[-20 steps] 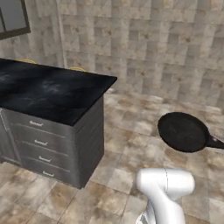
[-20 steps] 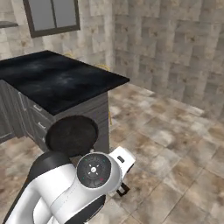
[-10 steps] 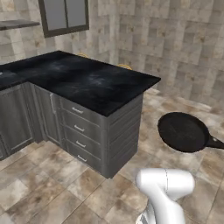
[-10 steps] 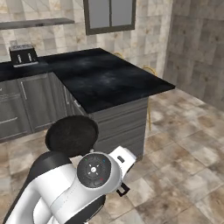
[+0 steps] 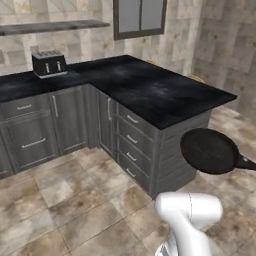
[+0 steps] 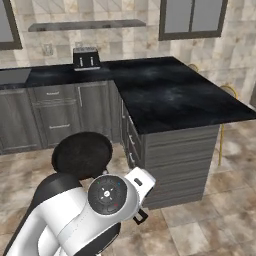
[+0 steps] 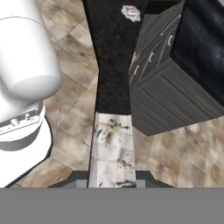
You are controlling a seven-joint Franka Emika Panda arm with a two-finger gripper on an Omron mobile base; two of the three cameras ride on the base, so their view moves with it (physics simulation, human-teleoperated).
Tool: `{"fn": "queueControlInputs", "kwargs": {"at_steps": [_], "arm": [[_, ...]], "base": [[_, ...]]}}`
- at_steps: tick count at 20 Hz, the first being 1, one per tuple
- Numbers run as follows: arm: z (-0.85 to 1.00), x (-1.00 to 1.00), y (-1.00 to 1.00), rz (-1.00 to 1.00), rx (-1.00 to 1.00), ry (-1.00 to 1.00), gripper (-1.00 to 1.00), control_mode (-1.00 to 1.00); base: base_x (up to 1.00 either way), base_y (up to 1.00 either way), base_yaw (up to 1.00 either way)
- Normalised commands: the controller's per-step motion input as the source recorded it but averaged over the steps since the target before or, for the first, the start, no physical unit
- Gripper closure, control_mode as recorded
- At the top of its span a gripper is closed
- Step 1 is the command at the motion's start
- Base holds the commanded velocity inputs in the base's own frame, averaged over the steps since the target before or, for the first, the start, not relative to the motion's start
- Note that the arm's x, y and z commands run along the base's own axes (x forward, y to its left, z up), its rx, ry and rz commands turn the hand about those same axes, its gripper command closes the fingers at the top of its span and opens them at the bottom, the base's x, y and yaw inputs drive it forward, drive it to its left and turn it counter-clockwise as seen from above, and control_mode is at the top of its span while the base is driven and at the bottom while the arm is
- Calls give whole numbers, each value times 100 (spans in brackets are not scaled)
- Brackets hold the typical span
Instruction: Move the pot and pan from the stove into the sink.
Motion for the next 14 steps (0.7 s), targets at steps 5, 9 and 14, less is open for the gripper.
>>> {"fn": "queueControlInputs", "kwargs": {"at_steps": [5, 9, 14], "arm": [[0, 0, 0, 0, 0, 0, 100, 100], [0, 0, 0, 0, 0, 0, 100, 100], [0, 0, 0, 0, 0, 0, 100, 100]], "base": [[-1, 0, 20], [0, 14, 0], [0, 91, 3]]}}
